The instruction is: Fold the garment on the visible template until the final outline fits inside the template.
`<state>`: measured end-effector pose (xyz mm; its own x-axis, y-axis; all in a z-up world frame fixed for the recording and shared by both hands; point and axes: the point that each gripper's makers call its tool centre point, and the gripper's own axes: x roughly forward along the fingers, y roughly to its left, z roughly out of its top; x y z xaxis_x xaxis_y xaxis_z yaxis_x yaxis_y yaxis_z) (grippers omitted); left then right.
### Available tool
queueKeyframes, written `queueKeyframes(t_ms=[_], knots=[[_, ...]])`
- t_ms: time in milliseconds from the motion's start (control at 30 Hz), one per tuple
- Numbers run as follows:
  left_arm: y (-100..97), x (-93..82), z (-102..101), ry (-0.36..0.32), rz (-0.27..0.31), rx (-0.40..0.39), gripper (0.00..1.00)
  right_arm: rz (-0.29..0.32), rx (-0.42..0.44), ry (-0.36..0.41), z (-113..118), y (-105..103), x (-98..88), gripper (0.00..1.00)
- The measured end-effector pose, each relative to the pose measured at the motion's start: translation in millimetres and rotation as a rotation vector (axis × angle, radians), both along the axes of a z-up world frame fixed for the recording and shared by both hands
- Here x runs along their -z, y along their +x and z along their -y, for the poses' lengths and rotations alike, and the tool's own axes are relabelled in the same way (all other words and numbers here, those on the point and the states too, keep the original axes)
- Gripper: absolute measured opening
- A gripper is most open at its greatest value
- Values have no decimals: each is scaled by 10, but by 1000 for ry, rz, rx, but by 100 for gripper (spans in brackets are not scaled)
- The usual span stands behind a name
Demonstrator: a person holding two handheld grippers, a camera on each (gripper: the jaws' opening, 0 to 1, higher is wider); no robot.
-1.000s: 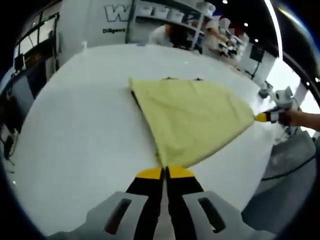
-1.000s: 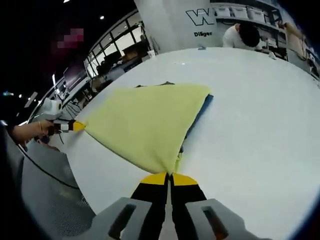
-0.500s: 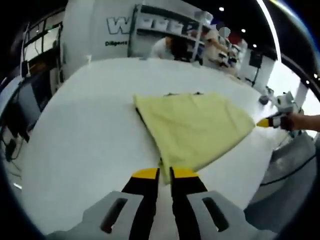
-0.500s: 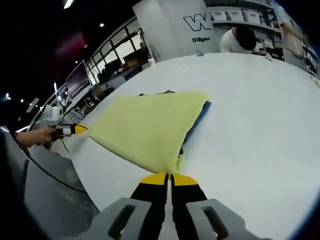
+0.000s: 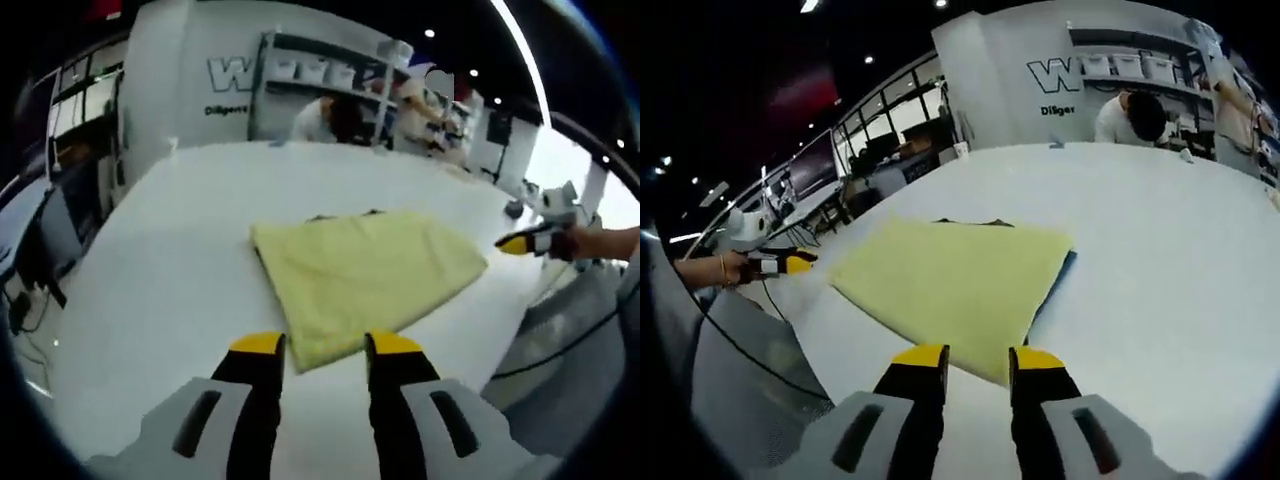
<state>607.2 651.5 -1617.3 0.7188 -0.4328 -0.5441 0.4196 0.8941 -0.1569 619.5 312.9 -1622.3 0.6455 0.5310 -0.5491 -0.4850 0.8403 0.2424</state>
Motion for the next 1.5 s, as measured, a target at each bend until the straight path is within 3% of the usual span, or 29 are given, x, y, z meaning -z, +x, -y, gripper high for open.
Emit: queueKeyframes(t_ms=[167,400,533,733,1033,1100,1167,1300,1367,1500], knots=[[-1,-61,43,-4,11,-8,47,16,14,7,7,-49,-80,40],[-30,-222,0,5,51,-42,56,48,21,-10,-43,-189,-178,53],[-151,-220,-113,65,56,-60,60,67,36,-12,-80,-232,-249,60],[-291,-177,-107,44,40,-69,62,68,30,-15,-134,-270,-286,62],[-289,-305,-67,21,79,-91,68,104,36,-65,-112,-313,-345,65],[-291,-323,-69,25,89,-99,75,127,58,-120,-34,-294,-348,69],[-279,-368,-86,7,120,-110,90,180,51,-169,-47,-297,-430,73],[-290,-488,-39,-34,159,-115,97,237,88,-130,-68,-294,-587,76],[-294,-601,34,-47,205,-97,99,305,117,-29,-103,-243,-771,80],[-313,-642,80,-53,211,-89,99,386,136,62,-108,-224,-966,84]])
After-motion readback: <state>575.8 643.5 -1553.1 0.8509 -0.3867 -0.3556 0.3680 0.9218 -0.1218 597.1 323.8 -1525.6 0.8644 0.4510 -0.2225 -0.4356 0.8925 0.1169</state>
